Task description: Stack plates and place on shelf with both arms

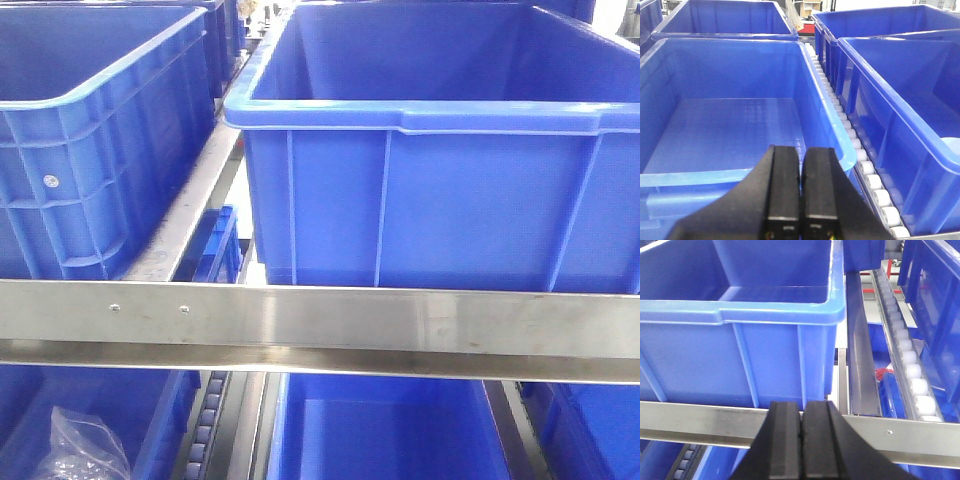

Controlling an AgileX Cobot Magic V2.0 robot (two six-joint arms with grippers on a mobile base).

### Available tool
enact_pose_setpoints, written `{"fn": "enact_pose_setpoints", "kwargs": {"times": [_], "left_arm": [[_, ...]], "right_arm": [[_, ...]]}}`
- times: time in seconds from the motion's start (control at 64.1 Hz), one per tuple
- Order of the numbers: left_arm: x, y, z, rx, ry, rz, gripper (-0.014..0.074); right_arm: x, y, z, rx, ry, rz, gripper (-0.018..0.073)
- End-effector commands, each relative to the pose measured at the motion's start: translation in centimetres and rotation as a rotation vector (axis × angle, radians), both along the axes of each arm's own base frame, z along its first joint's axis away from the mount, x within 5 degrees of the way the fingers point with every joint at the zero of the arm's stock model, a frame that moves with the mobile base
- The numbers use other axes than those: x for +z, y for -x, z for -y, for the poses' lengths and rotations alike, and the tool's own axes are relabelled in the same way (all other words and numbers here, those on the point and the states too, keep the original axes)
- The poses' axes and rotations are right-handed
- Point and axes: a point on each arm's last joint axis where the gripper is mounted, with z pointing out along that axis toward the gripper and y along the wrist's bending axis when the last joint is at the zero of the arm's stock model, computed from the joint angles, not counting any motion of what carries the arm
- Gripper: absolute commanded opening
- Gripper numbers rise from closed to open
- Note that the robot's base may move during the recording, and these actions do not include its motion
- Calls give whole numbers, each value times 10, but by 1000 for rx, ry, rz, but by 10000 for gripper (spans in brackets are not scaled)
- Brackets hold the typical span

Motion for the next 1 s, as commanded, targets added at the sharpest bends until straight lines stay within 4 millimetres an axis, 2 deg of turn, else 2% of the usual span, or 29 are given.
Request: {"fn": "enact_pose_setpoints", "kwargs": {"times": [0.0,0.421,0.577,0.733,0.811,0.843,0.983], "left_arm": [[19,0,0,-2,47,107,83],[17,-1,0,1,45,101,83],[-17,3,-9,81,34,67,83],[-64,23,-19,159,28,44,83],[-75,33,-21,169,35,87,83],[-78,35,-21,165,29,48,83],[-81,43,-21,158,29,44,83]], "right_arm": [[8,1,1,-12,6,98,48],[8,1,1,-12,6,98,48],[8,1,1,-12,6,98,48],[8,1,1,-12,6,98,48],[8,1,1,-12,6,98,48],[8,1,1,-12,6,98,48],[8,1,1,-12,6,98,48]]}}
